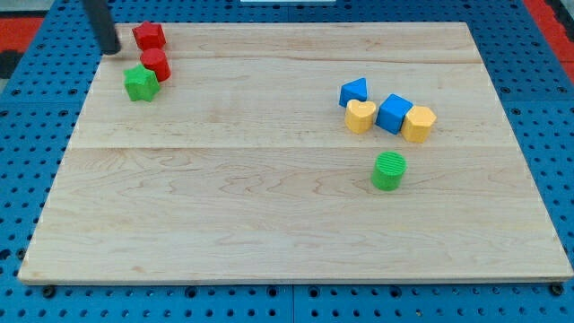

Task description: Slightly push the green star into the red circle

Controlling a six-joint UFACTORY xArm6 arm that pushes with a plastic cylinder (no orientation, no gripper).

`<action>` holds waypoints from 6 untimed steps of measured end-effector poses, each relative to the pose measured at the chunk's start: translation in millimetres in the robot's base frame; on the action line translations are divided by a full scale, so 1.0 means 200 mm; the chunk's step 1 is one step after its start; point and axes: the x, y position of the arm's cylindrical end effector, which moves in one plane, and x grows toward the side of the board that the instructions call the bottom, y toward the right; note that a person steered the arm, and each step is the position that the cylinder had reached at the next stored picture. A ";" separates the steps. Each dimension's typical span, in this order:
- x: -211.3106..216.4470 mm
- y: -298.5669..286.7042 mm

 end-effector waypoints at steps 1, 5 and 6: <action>0.00 -0.07; 0.58 0.47; 0.44 0.45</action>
